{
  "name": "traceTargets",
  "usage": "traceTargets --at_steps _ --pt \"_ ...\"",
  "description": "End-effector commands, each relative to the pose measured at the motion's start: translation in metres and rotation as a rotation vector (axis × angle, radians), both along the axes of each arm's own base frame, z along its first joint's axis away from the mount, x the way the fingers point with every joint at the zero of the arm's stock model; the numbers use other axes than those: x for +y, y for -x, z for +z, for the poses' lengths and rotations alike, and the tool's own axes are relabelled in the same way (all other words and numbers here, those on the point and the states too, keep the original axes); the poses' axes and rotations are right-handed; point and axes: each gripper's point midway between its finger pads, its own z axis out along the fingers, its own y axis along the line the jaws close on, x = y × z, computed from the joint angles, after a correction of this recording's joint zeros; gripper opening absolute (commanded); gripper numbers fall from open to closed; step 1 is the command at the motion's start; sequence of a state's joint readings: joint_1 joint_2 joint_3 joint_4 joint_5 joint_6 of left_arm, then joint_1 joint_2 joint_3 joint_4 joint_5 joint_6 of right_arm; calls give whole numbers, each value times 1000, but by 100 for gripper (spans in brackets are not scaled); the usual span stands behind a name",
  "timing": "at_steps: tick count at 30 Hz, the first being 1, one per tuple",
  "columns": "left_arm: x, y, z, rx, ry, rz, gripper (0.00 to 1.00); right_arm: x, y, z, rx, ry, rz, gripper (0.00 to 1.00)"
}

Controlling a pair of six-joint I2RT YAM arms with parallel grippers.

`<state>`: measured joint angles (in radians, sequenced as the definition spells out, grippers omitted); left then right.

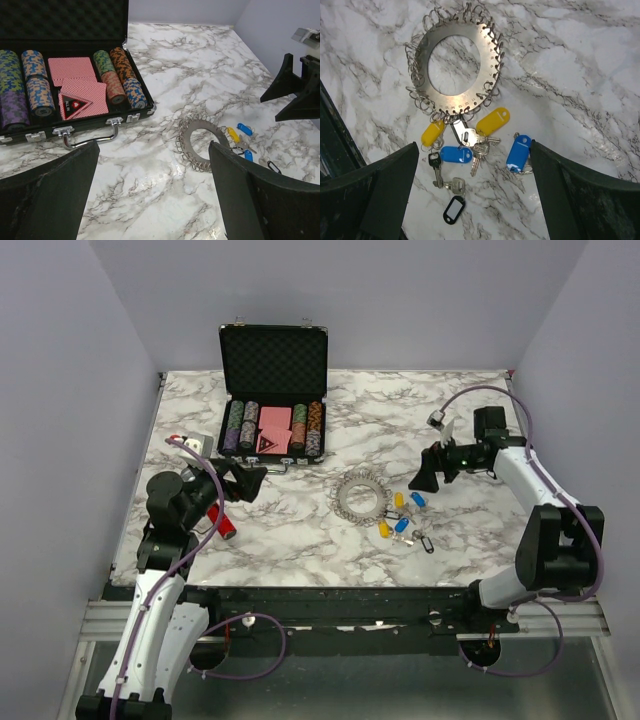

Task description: Put the keys on the keyring

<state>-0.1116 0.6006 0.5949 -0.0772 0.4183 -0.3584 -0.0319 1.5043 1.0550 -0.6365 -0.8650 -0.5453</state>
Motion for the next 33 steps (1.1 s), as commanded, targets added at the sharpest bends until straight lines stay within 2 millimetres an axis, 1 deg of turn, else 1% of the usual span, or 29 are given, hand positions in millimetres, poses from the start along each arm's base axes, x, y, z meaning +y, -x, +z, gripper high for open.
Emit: traceTargets --at_steps 1,4,6,7,9,10,11,12,15,19,21,28,31,33 --pt "-8 4 13 -7 22 -47 99 -12 13 -9 48 128 9 100" --pt "-7 5 14 -10 20 -44 99 -12 4 -8 52 123 -20 100" --pt "-7 5 15 -13 21 -46 99 -9 0 -12 85 106 -26 100" --pt "-7 5 14 -10 20 -46 99 -7 1 -17 107 106 -24 100" --pt "-8 4 12 -4 20 -46 99 -10 1 -28 135 126 -38 100" --pt "-8 4 12 -2 21 -48 99 -4 3 -30 131 137 -21 100" --pt "-8 3 11 4 24 -51 99 -6 5 -34 135 143 -27 100" --pt "-10 3 11 10 25 -59 99 -6 5 -34 129 147 -29 99" --pt "-11 2 9 22 26 -66 99 -10 8 -39 146 169 -34 93" --pt "-11 1 6 35 24 -68 99 -21 7 -50 171 239 -66 83" --pt "-12 1 6 38 24 -71 99 -26 7 -53 174 266 -80 80" --pt "-14 0 4 53 27 -82 99 -33 10 -62 196 303 -97 70" --pt "-14 1 3 53 24 -83 99 -32 14 -59 160 314 0 69" --pt "-14 0 4 52 25 -83 99 -32 15 -51 67 323 130 68"
